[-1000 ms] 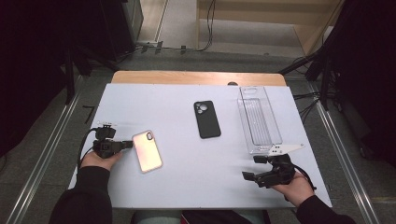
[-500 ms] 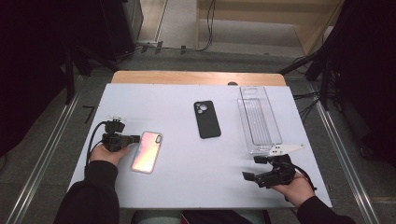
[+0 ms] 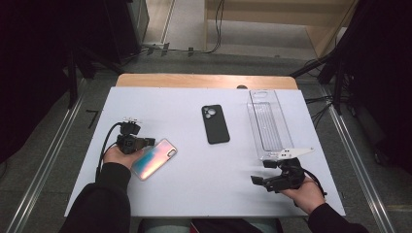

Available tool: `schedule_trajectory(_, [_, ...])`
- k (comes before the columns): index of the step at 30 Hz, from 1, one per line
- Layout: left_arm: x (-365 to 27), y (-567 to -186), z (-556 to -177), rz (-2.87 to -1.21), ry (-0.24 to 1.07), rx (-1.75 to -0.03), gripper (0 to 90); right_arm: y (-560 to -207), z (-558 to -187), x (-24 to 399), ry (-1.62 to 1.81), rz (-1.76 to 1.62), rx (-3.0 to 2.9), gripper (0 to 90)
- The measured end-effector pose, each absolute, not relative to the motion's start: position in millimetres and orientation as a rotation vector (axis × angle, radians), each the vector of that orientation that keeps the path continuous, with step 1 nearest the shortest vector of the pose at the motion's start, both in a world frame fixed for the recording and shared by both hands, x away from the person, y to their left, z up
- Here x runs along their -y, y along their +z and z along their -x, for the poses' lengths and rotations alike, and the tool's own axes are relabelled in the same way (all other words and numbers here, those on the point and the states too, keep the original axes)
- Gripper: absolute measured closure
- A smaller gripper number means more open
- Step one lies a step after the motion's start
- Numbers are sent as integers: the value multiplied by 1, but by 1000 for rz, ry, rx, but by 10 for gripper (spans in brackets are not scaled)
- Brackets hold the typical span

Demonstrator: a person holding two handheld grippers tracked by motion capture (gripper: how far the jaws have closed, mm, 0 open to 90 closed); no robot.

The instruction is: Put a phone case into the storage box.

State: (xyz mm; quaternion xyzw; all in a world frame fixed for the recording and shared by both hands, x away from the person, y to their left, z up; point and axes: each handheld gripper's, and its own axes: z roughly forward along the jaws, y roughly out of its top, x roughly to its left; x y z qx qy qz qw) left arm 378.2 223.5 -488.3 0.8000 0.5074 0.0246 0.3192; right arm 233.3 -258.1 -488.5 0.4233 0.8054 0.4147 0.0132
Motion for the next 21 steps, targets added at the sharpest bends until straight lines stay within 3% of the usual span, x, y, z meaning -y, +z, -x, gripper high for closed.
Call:
schedule_trajectory(6, [-234,-481,-377,-2034,67,-1338,826,-488,-232,259,1294,-1315,-2510,120])
schedule_trajectory(18, [-232,-453,-353,-1995,42,-1151,402,-487,-232,258,1325,-1297,-2499,119])
schedule_trajectory(21, [-228,-447,-344,-2004,34,-1100,377,-486,-233,258,1332,-1292,-2499,120])
